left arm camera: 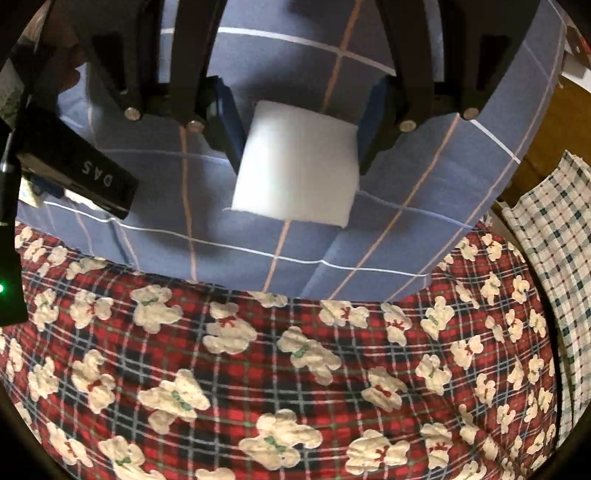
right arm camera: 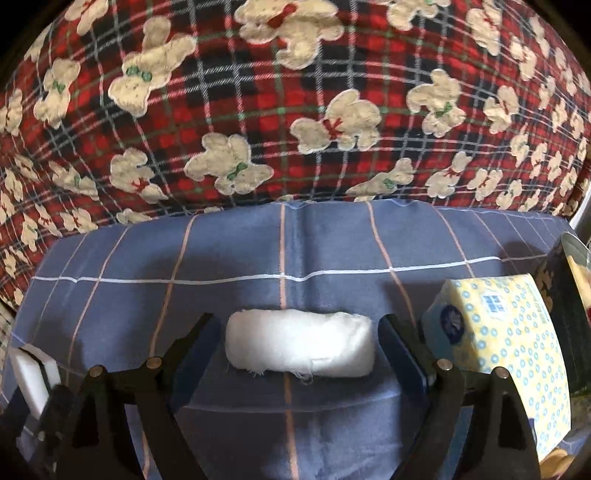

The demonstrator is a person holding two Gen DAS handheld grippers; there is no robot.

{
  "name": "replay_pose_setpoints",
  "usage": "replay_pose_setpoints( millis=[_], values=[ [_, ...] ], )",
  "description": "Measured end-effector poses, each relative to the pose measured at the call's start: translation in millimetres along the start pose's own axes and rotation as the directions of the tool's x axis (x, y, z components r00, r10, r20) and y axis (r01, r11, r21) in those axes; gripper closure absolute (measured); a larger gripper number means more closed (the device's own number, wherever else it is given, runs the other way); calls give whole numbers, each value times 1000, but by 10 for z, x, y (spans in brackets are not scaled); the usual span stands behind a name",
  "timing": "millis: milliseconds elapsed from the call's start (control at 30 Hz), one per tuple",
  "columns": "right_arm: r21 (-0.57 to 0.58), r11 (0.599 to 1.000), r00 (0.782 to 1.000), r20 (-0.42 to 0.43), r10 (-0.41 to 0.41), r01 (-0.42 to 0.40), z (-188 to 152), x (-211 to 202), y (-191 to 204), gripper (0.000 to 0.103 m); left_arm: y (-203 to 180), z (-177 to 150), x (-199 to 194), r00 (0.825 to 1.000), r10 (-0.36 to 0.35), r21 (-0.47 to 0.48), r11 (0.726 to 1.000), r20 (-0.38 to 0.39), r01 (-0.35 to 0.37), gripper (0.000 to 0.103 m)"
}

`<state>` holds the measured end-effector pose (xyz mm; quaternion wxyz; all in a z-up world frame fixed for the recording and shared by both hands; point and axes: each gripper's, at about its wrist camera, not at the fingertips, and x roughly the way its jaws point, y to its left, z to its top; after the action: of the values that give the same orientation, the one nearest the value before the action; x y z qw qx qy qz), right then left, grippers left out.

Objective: Organize soft objects
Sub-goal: 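Grasp the white sponge with the left tool while the right tool grasps the rolled white towel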

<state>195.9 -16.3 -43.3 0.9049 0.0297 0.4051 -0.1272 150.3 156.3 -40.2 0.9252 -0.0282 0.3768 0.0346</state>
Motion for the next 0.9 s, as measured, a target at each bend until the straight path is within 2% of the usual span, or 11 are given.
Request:
replay_pose_setpoints(
  millis=[67,167,233,400,533,633,900],
  values=[
    [-23,1000,999,-38,-6,5,5,75,35,14,31,14,27,1000,9,-10,1000,-5,-9,46],
    [-4,999,994,-104,39,-39,11,211,-5,16,72,14,52,1000,7,-31,999,-15,-8,46],
    [2,999,995,-90,33,-33,19,199,-43,23,63,9,57,1000,6,-26,1000,-16,-6,46],
    [-18,999,996,-81,45,-47,6,162,-49,23,25,5,63,1000,5,-7,1000,-22,-5,46],
    [-79,996,999,40,33,-30,-68,-147,11,23,29,5,61,1000,3,-14,1000,-19,-3,46],
    [-140,990,985,170,34,-10,-187,-485,39,23,16,1,19,1000,6,-4,1000,2,-6,46],
    [-130,990,944,318,85,-45,-488,-1005,-177,23,-31,-27,-121,998,2,14,1000,55,-3,46]
  ],
)
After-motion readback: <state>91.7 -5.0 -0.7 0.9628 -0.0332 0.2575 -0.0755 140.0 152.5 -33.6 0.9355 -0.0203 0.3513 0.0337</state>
